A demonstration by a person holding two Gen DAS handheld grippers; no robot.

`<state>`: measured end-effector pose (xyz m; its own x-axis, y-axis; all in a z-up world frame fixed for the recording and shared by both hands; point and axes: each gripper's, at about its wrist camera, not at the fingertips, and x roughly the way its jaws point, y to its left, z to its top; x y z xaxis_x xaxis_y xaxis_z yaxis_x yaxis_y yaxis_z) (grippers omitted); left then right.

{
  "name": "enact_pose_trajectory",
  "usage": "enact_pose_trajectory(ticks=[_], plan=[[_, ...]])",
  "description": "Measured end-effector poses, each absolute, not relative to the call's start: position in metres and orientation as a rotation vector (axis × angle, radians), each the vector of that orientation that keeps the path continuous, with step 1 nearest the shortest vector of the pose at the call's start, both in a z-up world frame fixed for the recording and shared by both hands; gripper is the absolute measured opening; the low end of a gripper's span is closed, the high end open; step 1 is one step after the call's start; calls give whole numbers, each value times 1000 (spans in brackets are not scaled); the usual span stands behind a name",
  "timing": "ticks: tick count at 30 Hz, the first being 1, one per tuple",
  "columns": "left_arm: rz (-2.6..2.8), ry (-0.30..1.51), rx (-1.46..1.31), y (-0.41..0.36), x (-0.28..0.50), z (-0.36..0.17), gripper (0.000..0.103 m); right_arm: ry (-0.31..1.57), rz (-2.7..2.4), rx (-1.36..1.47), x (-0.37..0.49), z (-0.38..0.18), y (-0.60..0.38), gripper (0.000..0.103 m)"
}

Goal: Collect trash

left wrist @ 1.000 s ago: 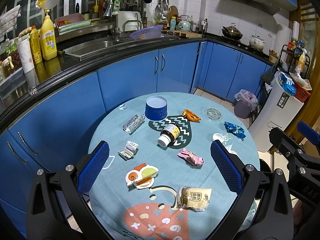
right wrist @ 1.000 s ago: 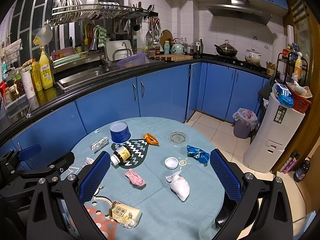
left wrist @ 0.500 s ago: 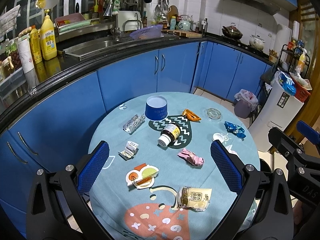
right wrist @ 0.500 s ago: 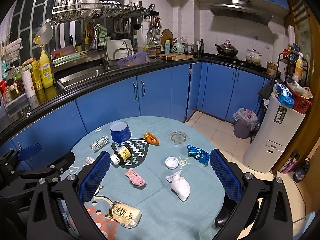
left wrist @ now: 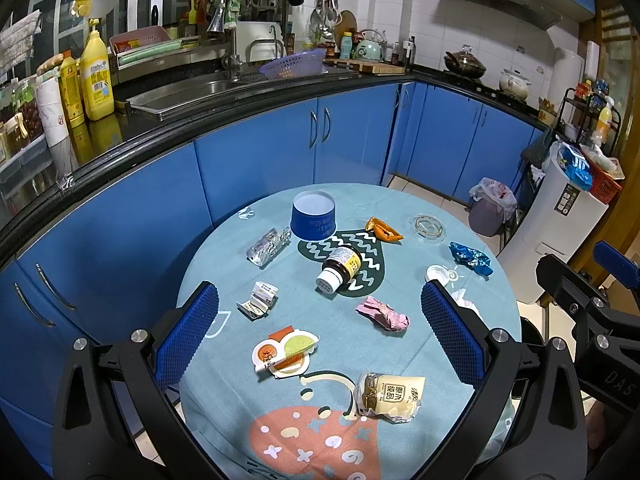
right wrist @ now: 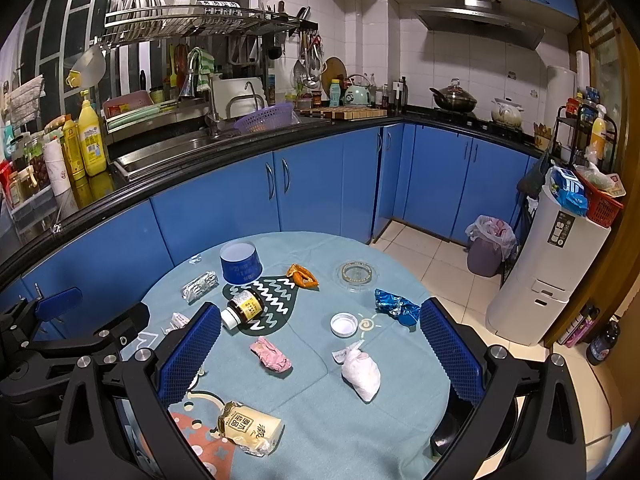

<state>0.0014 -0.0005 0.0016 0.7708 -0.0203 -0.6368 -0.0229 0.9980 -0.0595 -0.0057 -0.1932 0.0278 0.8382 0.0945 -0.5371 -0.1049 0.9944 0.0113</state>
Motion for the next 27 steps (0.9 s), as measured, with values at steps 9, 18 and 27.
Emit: enact_pose_trajectory(ticks=[9,18,27], plan=[[2,692,-67,-1,2,2,100,573,107,-21,-6,26,-191,97],[5,698,-67,0,1,0,100,572,106,-18,-6,25,-191,97],[6,709,-68,2,2,-3,100,589,111,-21,-5,22,-190,97]])
